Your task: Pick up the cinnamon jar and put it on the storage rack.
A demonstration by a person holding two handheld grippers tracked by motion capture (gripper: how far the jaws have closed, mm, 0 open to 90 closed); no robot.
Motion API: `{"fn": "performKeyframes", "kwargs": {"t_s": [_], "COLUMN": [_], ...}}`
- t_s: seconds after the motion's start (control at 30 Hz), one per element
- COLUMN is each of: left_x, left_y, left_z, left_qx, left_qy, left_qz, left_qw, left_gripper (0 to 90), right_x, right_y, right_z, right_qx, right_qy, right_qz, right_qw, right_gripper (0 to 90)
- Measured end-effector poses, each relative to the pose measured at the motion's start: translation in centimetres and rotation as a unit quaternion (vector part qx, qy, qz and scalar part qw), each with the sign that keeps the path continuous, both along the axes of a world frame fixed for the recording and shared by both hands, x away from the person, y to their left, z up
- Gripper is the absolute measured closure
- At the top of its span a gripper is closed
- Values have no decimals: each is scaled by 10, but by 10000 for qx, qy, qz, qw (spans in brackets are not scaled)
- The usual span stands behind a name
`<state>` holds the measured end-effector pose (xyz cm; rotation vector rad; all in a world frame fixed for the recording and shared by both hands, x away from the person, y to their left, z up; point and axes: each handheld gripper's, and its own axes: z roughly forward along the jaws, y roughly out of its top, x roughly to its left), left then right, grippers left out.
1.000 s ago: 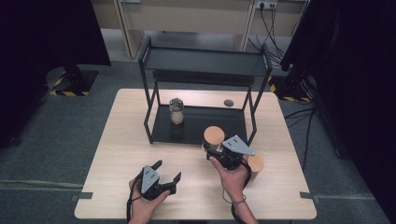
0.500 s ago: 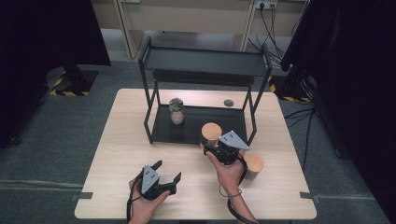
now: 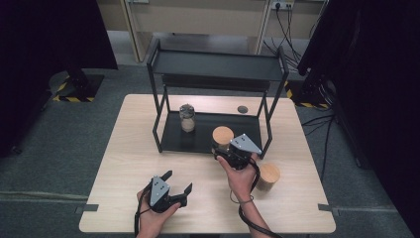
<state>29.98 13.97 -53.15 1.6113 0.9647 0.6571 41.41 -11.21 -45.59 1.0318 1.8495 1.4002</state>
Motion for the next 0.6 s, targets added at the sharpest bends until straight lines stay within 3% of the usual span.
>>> {"fn": "performKeyframes", "kwargs": {"t_s": [0.6], "left_x": [0], "left_y": [0], "left_z": [0], "left_qx": [14], "left_qy": [-13], "left_qz": [-6], "left_qw": [10000], "left_gripper": [125], "right_x": [21], "right_y": [6], "right_z": [-3], "right_qx": [-22], "right_qy": [122], "right_qz": [-131], "right_qw": [9998], "right_gripper": [263]}}
